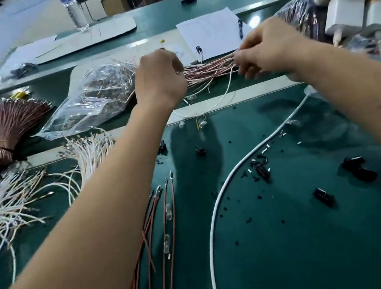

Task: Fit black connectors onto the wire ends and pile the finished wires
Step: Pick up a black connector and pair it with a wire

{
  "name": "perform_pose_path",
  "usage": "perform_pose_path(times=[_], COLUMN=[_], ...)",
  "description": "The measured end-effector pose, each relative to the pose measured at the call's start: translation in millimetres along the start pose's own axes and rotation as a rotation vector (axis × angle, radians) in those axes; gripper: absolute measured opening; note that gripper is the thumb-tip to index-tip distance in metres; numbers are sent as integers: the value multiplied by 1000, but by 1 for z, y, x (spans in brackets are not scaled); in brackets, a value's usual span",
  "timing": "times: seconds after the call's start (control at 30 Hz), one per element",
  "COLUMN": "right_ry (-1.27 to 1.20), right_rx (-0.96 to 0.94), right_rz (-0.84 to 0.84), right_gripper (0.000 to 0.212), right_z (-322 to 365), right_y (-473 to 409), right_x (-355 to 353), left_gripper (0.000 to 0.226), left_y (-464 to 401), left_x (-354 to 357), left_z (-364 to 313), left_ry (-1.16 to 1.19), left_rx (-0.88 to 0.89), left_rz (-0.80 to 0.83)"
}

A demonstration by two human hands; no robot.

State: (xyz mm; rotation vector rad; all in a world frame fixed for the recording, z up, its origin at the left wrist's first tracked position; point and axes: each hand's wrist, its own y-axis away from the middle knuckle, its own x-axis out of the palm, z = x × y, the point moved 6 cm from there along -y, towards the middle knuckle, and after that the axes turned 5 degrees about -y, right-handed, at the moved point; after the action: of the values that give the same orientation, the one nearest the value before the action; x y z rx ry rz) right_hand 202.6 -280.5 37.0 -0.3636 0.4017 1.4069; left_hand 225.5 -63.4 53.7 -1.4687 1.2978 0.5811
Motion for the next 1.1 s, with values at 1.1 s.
perform_pose_path(times=[1.1], right_ry=[541], right_rx=[-57], right_rz=[271], right_gripper=[29], right_z=[55], right_y=[187], right_x=[204], left_gripper=[29], left_y=[164], left_x=[-76], left_z=[85], left_ry=[422], left_rx=[-497], left_rz=[-133])
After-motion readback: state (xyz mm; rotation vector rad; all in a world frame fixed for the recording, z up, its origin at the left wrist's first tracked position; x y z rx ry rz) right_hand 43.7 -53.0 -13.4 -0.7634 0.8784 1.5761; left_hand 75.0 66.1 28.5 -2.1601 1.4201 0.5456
